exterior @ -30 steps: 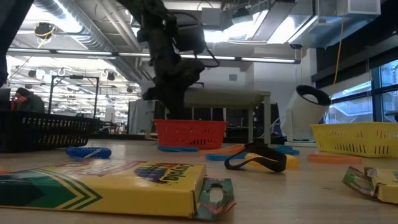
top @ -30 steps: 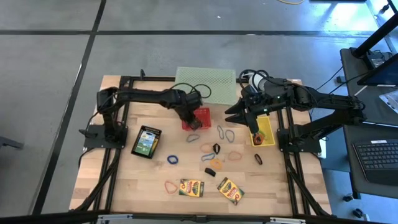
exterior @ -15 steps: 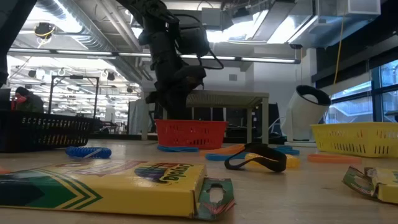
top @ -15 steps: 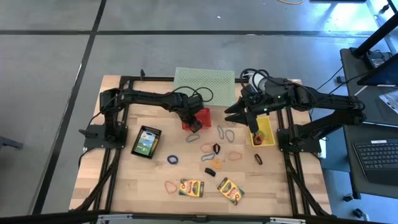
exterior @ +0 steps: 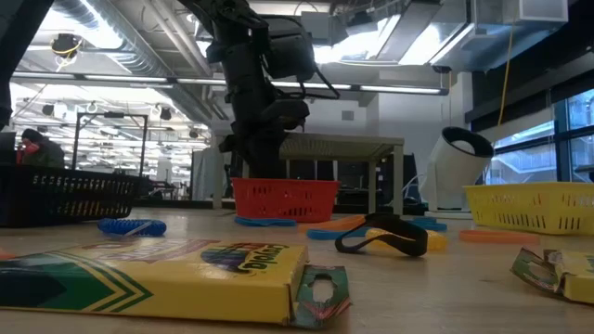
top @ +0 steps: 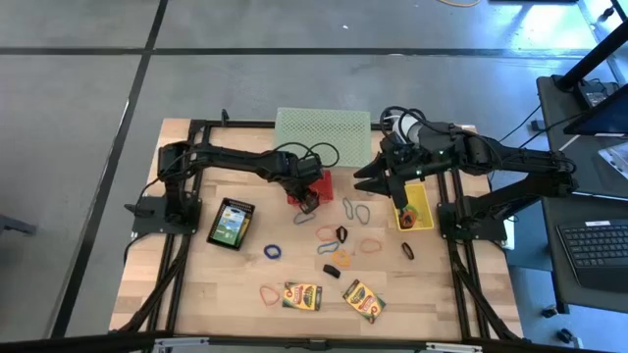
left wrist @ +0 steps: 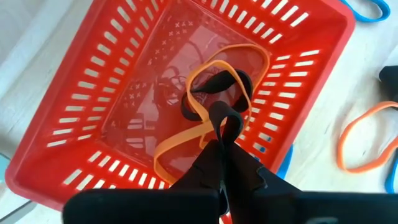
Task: Pick & Place Office Desk Supplies
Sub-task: Put the black rubber band into the red bin
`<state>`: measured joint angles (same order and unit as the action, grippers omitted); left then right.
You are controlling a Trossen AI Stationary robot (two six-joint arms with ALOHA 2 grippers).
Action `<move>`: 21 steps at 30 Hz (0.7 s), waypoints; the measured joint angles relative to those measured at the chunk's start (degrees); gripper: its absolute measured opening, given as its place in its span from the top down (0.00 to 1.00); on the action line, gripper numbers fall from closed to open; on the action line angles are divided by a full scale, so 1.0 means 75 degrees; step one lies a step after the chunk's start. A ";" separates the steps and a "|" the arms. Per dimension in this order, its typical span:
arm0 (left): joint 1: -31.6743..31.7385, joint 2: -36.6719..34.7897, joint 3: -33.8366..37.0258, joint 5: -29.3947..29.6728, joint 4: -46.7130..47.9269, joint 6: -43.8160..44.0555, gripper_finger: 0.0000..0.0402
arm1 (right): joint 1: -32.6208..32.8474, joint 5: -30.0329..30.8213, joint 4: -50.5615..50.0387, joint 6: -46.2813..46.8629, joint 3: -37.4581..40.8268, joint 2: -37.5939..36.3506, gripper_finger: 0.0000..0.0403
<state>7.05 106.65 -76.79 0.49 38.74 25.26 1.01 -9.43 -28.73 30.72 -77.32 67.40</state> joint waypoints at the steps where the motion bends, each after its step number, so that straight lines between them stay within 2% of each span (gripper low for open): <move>1: 0.0000 0.0000 0.0000 0.0001 0.0000 0.0002 0.99 | -0.0001 -0.0001 -0.0001 0.0000 0.0000 0.0000 0.49; 12: -0.0058 0.0000 0.0000 0.0012 0.0003 0.0114 0.96 | -0.0002 -0.0002 -0.0003 0.0020 0.0000 0.0000 0.49; 16: -0.0100 0.0000 0.0000 0.0136 0.0006 -0.0008 0.90 | -0.0002 -0.0002 -0.0003 0.0020 0.0000 0.0000 0.49; 21: -0.0119 0.0000 0.0000 0.0137 0.0006 -0.0047 0.77 | 0.0000 -0.0002 -0.0004 0.0019 0.0000 0.0000 0.49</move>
<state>6.15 106.65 -76.79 1.52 38.79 24.91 1.01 -9.45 -28.76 30.86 -77.32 67.40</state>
